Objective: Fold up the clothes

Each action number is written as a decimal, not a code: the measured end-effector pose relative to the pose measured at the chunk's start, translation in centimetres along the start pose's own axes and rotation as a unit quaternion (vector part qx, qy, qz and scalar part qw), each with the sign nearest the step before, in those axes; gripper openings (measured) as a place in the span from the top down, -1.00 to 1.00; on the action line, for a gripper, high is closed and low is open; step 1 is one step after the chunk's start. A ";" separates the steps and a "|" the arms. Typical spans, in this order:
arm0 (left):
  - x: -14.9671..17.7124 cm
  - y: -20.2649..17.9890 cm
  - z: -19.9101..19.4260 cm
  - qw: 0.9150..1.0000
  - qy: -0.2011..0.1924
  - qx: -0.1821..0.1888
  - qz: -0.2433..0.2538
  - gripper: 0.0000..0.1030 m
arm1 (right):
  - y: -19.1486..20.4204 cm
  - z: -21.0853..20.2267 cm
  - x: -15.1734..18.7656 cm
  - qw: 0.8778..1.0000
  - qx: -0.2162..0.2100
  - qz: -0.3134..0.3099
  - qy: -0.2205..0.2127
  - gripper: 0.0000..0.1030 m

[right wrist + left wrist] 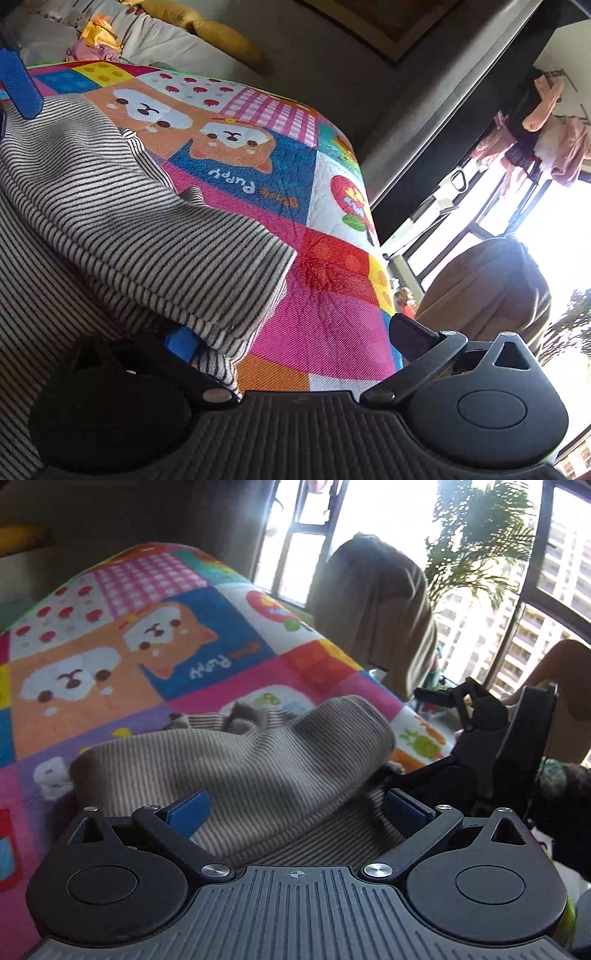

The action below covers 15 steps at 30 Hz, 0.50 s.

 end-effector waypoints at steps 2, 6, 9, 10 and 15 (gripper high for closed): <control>0.0 -0.1 -1.2 1.000 -0.007 -0.011 0.019 -1.00 | -1.2 -0.6 -0.2 0.998 -0.049 0.028 0.011 -1.00; -0.5 -2.1 -1.7 0.997 -0.021 -0.007 0.073 -1.00 | -5.5 -3.8 -0.7 0.969 -0.171 0.176 -0.005 -1.00; -1.0 -5.1 0.9 0.992 -0.021 -0.006 0.126 -1.00 | -7.9 -3.1 -1.2 0.918 -0.248 0.308 -0.005 -1.00; -1.1 -5.9 2.0 0.989 -0.019 -0.015 0.143 -1.00 | -8.8 -2.9 -1.4 0.896 -0.273 0.351 -0.005 -1.00; -1.6 -8.7 6.2 0.987 0.002 -0.002 0.163 -0.99 | -9.2 3.4 -0.7 0.731 -0.418 0.536 0.054 -1.00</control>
Point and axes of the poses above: each gripper's, at about its wrist camera, not at the fingertips, and z roughly the way its jaws point, y to its left, x to its underside, the point moved 6 cm from there along z, roughly the way its jaws point, and after that the axes turned 2 degrees about -y, right-handed, at the moved point
